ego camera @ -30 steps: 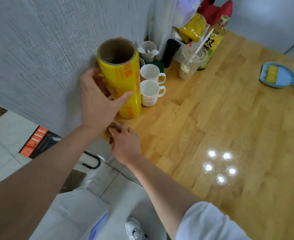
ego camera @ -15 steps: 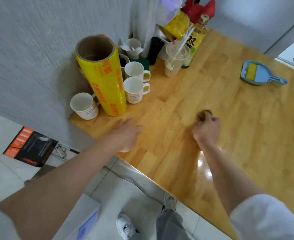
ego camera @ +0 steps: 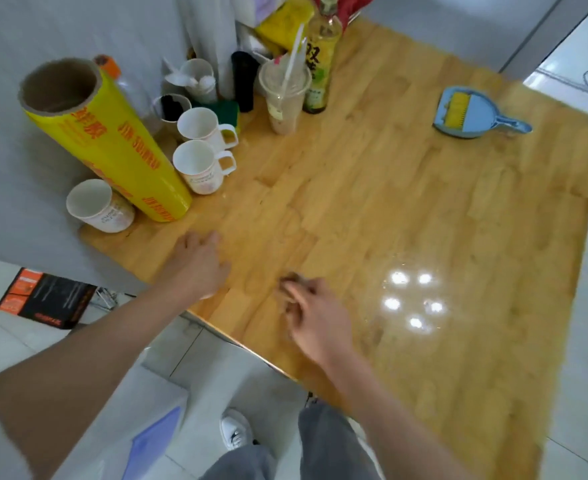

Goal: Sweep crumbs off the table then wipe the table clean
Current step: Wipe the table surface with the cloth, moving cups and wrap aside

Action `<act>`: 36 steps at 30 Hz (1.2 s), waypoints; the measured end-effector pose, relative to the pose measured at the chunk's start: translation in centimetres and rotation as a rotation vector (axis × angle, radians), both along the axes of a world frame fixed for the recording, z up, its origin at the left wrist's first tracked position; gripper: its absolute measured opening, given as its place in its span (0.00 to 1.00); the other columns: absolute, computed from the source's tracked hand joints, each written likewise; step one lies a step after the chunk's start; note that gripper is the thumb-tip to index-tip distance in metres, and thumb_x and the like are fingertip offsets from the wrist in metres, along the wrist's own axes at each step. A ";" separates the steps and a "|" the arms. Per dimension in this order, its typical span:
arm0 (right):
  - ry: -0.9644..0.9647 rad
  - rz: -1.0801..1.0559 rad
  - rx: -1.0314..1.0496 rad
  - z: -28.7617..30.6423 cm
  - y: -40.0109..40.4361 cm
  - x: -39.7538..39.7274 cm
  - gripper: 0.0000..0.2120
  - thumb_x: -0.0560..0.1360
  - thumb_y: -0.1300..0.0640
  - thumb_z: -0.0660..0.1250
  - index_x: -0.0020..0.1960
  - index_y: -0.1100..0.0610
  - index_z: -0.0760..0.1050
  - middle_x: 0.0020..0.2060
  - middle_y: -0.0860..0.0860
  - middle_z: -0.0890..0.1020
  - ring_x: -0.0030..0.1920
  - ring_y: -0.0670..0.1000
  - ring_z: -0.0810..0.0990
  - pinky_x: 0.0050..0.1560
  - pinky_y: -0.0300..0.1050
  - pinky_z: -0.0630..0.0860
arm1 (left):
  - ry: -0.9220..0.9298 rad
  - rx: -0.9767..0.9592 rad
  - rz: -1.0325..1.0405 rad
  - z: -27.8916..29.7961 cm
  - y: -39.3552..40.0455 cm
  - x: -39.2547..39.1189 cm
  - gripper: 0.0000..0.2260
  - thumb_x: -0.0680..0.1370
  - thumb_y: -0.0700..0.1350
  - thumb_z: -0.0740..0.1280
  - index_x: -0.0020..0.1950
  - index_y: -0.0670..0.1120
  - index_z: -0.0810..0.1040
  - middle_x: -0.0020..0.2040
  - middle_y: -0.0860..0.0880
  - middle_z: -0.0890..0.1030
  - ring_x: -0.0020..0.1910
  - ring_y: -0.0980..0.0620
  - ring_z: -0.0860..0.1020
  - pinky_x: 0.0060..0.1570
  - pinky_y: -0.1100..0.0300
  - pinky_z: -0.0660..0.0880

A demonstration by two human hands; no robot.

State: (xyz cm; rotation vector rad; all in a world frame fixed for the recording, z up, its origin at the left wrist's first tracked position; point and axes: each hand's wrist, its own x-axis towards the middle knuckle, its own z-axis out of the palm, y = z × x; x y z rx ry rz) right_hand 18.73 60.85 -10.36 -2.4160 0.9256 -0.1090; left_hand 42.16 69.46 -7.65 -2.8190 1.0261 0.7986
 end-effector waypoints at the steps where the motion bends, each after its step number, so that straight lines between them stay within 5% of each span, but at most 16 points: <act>1: 0.032 -0.125 -0.021 0.2 -2.6 -3.7 0.22 0.76 0.52 0.64 0.69 0.43 0.74 0.59 0.50 0.75 0.50 0.54 0.80 0.46 0.47 0.78 | -0.001 0.077 -0.019 0.2 -0.6 -1.1 0.29 0.79 0.60 0.63 0.77 0.54 0.59 0.73 0.38 0.63 0.71 0.37 0.62 0.67 0.45 0.67; 3: 0.101 -0.445 -0.013 0.7 -7.8 -10.5 0.23 0.77 0.52 0.64 0.72 0.44 0.72 0.61 0.51 0.73 0.53 0.55 0.79 0.49 0.48 0.77 | 0.006 0.122 -0.065 0.4 -1.6 -3.4 0.33 0.77 0.64 0.63 0.79 0.60 0.53 0.76 0.39 0.57 0.72 0.36 0.60 0.68 0.45 0.67; 6: 0.123 -0.874 0.010 0.9 -11.2 -15.5 0.23 0.78 0.52 0.62 0.73 0.47 0.70 0.63 0.56 0.71 0.57 0.61 0.77 0.55 0.53 0.75 | 0.062 0.036 -0.146 1.3 -2.5 -8.1 0.28 0.81 0.55 0.60 0.80 0.61 0.53 0.78 0.39 0.53 0.74 0.37 0.58 0.71 0.47 0.64; 8: 0.114 -0.836 -0.016 0.6 -8.5 -13.0 0.23 0.78 0.53 0.61 0.73 0.47 0.70 0.63 0.55 0.70 0.58 0.61 0.77 0.56 0.54 0.75 | 0.043 -0.030 -0.184 1.1 -2.8 -10.1 0.25 0.83 0.49 0.57 0.80 0.59 0.55 0.78 0.39 0.54 0.74 0.37 0.58 0.71 0.46 0.64; 14: 0.055 -0.091 0.050 0.1 6.1 -6.2 0.22 0.73 0.53 0.64 0.67 0.44 0.76 0.56 0.52 0.75 0.55 0.58 0.78 0.52 0.53 0.76 | 0.025 -0.036 -0.272 0.0 -1.5 -13.3 0.29 0.79 0.43 0.57 0.80 0.58 0.58 0.72 0.39 0.65 0.69 0.36 0.64 0.70 0.48 0.64; 17: 0.054 -0.249 0.067 0.9 4.2 -13.2 0.21 0.76 0.54 0.64 0.69 0.42 0.74 0.59 0.49 0.74 0.55 0.53 0.77 0.50 0.46 0.74 | 0.083 -0.062 -0.285 0.2 -0.9 -16.1 0.29 0.79 0.42 0.58 0.78 0.60 0.60 0.72 0.39 0.63 0.69 0.35 0.64 0.69 0.48 0.66; 20: 0.108 -0.650 0.101 1.3 0.8 -24.2 0.22 0.79 0.54 0.62 0.71 0.42 0.70 0.61 0.49 0.71 0.52 0.51 0.78 0.48 0.44 0.75 | 0.108 -0.088 -0.323 0.2 -1.3 -19.2 0.28 0.78 0.45 0.61 0.78 0.60 0.62 0.74 0.39 0.62 0.70 0.36 0.64 0.71 0.48 0.64; 23: 0.124 -1.004 0.150 1.5 -0.3 -31.1 0.21 0.80 0.53 0.62 0.72 0.45 0.69 0.63 0.55 0.69 0.56 0.58 0.78 0.58 0.52 0.75 | 0.129 -0.098 -0.342 0.3 -2.0 -22.5 0.27 0.79 0.51 0.65 0.78 0.61 0.63 0.75 0.41 0.62 0.71 0.36 0.63 0.72 0.47 0.63; 26: 0.104 -1.011 0.133 1.5 0.9 -29.3 0.20 0.80 0.51 0.62 0.72 0.46 0.70 0.63 0.55 0.70 0.55 0.58 0.78 0.58 0.53 0.76 | 0.113 -0.056 -0.333 0.0 -2.7 -25.0 0.29 0.76 0.59 0.69 0.76 0.65 0.63 0.75 0.43 0.60 0.73 0.35 0.59 0.71 0.41 0.62; 31: 0.069 -0.623 0.113 0.8 4.4 -25.5 0.21 0.79 0.50 0.65 0.71 0.44 0.71 0.58 0.49 0.69 0.50 0.51 0.77 0.46 0.45 0.77 | 0.085 -0.013 -0.306 -0.6 -2.9 -25.8 0.32 0.75 0.60 0.70 0.76 0.67 0.60 0.78 0.43 0.53 0.76 0.33 0.52 0.71 0.35 0.61; 36: 0.126 -0.849 0.118 1.2 1.4 -31.8 0.22 0.73 0.42 0.67 0.66 0.40 0.71 0.53 0.46 0.67 0.52 0.52 0.77 0.44 0.45 0.75 | 0.042 0.024 -0.272 -0.3 -3.1 -27.0 0.31 0.77 0.58 0.68 0.77 0.66 0.58 0.79 0.42 0.51 0.76 0.33 0.51 0.71 0.37 0.60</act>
